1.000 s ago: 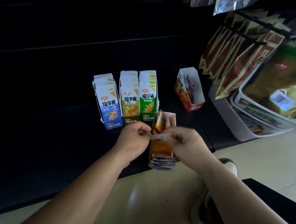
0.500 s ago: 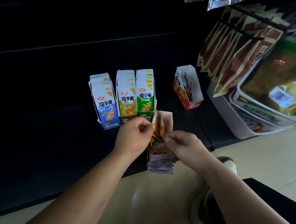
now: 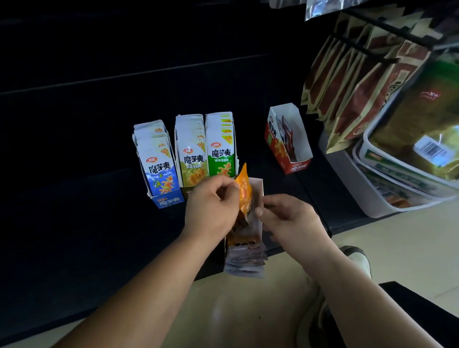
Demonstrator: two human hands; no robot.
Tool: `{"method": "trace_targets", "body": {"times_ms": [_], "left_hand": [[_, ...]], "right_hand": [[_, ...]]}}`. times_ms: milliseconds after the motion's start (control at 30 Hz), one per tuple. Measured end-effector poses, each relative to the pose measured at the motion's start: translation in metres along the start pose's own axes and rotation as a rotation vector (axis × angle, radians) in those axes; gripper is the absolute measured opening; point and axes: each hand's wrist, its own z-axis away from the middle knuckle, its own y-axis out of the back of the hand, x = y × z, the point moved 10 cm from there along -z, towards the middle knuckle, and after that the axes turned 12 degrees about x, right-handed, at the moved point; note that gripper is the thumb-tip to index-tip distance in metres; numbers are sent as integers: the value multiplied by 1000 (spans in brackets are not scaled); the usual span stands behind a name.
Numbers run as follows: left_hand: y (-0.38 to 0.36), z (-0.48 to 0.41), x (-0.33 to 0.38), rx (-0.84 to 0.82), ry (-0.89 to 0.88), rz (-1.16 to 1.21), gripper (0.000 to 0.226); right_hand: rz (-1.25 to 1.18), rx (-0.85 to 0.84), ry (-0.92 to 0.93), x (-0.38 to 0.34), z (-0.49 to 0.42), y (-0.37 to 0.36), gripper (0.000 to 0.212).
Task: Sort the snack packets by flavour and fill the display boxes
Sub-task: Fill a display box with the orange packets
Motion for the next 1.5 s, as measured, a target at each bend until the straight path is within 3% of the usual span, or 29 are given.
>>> {"method": "trace_targets", "body": {"times_ms": [200,367,467,533,600,700,800,900,1000,1133,1233,1333,1500], "left_hand": [[32,2,10,-25,347,421,15],[35,11,-1,-16,526,531,15],[27,15,-14,-146,450,318,13],[30,13,-20,-163,243,36,11],[34,10,-27,-129,140,-86,15],[34,7,-42,-102,245,-18,22],[30,3,-46,-97,307,39,24],[23,5,-38,-145,288,55,19],[15,10,-33,-190,263,52,13],[8,10,-28,-198,217,38,13],[5,6,-27,-165,189,26,11],[5,3,-32,-129,188,18,9],[2,3,-37,-105,170,-3,6]], "right_hand": [[-82,138,-177,4,4,11,51],[-447,27,-360,4,19,-3,26],[-611,126,-359,-5,14,6,17],[-554,203,-260,-16,8,19,11],[-322,232,-82,-33,2,31,5],[95,103,158,-53,-2,24,7],[248,-85,189,-45,3,-2,20],[328,-162,173,-22,9,-19,21],[425,-146,241,-14,12,-23,22],[538,4,455,-39,8,-23,21],[650,-109,367,-23,4,-42,13],[525,-211,182,5,14,-44,7],[282,-244,86,4,22,-37,10]]}}
